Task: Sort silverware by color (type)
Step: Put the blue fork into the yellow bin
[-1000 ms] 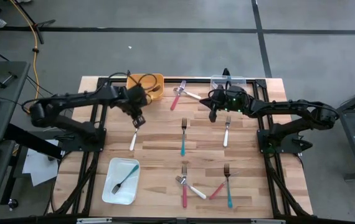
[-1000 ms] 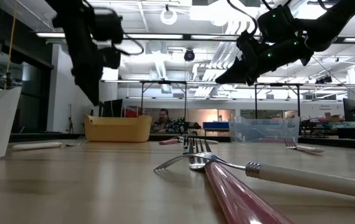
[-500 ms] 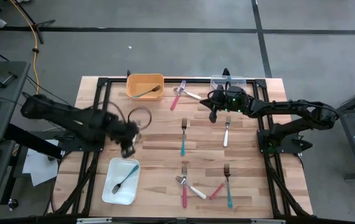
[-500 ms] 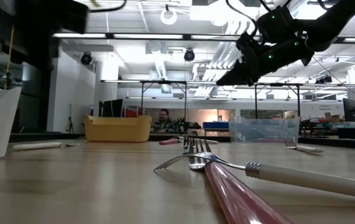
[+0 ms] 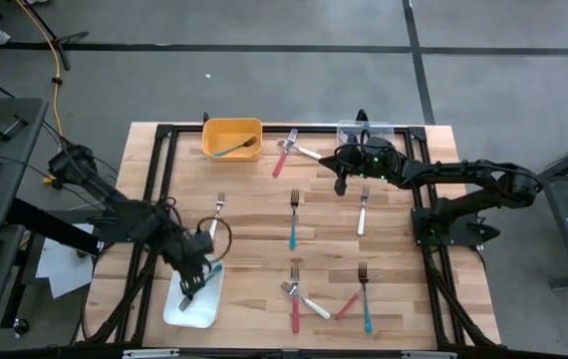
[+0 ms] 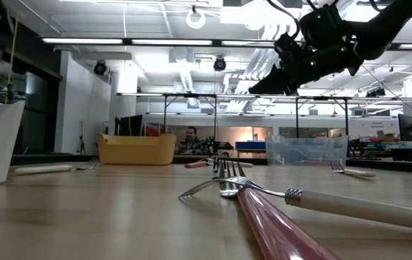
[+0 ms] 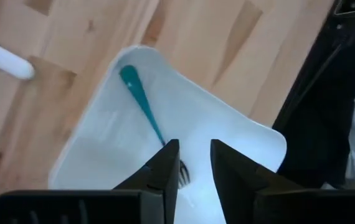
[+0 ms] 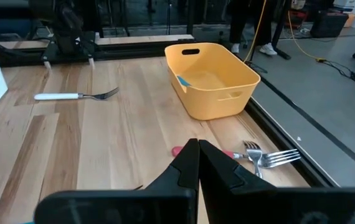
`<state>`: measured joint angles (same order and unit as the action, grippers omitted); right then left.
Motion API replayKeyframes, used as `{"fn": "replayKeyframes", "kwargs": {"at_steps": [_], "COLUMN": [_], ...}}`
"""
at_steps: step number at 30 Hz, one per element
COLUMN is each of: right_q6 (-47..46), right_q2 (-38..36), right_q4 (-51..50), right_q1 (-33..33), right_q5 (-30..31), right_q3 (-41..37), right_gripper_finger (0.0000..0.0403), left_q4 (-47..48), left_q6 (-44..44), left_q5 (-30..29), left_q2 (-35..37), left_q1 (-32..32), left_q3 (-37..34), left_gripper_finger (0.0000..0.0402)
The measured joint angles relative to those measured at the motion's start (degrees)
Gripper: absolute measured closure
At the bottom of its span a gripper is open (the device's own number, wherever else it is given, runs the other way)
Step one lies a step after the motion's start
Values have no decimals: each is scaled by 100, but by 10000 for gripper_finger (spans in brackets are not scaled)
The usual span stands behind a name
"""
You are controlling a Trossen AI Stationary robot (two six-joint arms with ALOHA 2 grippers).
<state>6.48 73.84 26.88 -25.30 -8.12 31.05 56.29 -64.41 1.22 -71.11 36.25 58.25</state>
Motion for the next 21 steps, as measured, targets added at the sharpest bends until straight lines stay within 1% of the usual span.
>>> {"fn": "replayKeyframes", "kwargs": {"at_steps": [2, 7, 14, 18, 21], "right_q6": [0, 3, 24, 48, 48], "right_q2": [0, 0, 0, 0, 0], "right_q4": [2, -3, -5, -13, -12], "right_q1": [0, 0, 0, 0, 0], "right_q5": [0, -1, -2, -2, -2], "right_q3": [0, -2, -1, 0, 0], "right_gripper_finger": [402, 402, 402, 402, 402], "left_q4": [59, 34, -114, -230, -576], "left_q6": [-235, -1006, -1052, -1132, -1149], "left_q5": [110, 666, 684, 691, 702], "left_q2": [-304, -939, -1454, -1630, -1704], "left_q1": [98, 173, 147, 144, 144], "left_q3": [72, 84, 40, -192, -389], "left_gripper_finger": [308, 285, 251, 244, 243]}}
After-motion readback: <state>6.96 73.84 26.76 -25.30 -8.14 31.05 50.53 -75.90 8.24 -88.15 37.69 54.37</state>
